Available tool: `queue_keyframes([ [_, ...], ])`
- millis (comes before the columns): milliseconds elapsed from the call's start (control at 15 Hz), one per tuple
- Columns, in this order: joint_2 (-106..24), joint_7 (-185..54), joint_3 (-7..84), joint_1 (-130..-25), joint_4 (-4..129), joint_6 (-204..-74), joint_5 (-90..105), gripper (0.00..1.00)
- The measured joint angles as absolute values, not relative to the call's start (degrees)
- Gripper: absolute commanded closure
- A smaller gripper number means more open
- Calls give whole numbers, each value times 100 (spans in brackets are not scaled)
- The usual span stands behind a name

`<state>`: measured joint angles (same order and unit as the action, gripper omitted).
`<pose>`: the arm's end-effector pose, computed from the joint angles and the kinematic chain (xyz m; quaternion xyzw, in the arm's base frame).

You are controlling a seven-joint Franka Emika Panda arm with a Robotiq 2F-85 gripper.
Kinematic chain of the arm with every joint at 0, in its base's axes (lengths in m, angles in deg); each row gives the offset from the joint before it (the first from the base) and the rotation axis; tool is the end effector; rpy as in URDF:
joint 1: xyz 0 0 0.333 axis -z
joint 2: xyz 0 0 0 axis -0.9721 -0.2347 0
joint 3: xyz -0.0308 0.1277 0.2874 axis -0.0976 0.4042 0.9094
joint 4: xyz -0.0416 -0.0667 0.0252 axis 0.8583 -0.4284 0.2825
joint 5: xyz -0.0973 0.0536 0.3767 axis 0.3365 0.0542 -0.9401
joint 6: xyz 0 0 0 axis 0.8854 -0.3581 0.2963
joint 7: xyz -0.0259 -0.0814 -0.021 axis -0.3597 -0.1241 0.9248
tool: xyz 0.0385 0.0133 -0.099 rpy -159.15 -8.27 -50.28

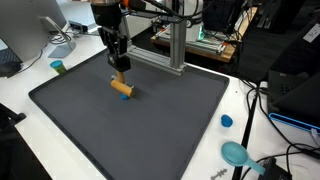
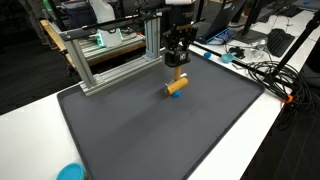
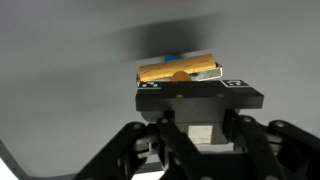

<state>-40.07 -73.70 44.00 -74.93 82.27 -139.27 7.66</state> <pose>0.6187 -0.0045 0.3502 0.9934 -0.0942 0.0643 0.0118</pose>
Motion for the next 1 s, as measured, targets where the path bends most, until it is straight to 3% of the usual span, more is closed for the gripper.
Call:
queue_keyframes([
  [1000,-4180,-7358,4328,-7508,8118,-13686,623,78],
])
